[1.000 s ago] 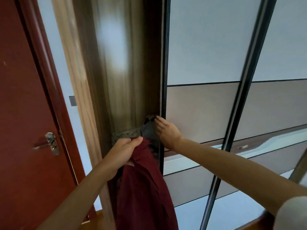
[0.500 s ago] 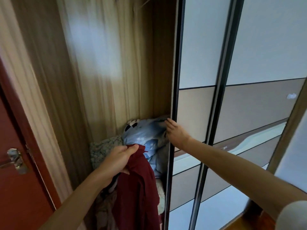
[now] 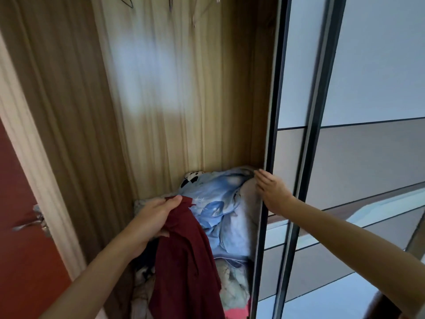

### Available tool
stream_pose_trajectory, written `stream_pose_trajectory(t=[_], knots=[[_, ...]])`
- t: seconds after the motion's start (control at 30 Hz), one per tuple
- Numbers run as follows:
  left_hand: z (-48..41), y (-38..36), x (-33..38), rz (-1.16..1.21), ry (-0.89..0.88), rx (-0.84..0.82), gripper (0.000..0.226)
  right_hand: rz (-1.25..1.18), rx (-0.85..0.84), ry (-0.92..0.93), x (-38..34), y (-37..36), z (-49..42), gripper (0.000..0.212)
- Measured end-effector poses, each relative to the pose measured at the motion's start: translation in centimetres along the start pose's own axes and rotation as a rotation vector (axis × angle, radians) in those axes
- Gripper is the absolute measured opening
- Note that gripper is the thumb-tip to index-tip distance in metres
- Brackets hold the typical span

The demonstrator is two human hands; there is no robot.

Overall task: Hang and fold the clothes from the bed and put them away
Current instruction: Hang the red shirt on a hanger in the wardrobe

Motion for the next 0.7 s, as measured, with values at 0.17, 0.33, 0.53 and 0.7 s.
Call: stream_pose_trajectory(t=[0.17, 0.33, 0.53, 0.7], knots=[[0.0, -1.7, 1.3, -0.032, -0.018, 0.020, 0.038, -0.133, -0.160, -0.045, 2.9, -4.0, 0.9, 0.059], [-1.2, -2.2, 4.3, -0.053, -0.070, 0.107, 0.032, -1.042, 0.184, 0.111, 2.6, 3.7, 1.0, 0.065], [-1.3, -1.5, 9.7, -0.144, -0.165, 0.192, 0.029, -1.937, 0.437, 0.391, 1.7, 17.5, 3.2, 0.068], [0.0, 0.1, 13.3, -0.188, -0.181, 0.208, 0.052, -1.899, 0.579, 0.382, 3.3, 22.7, 2.6, 0.087]])
Point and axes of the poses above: each hand's wrist, its own z-axis away from the middle knuckle, its own y-axis out of the back of the hand, x = y × z, the point moved 8 cm from there along -z, towards the middle knuckle, and after that the axes turned 4 degrees about -z, right-handed, at the moved point
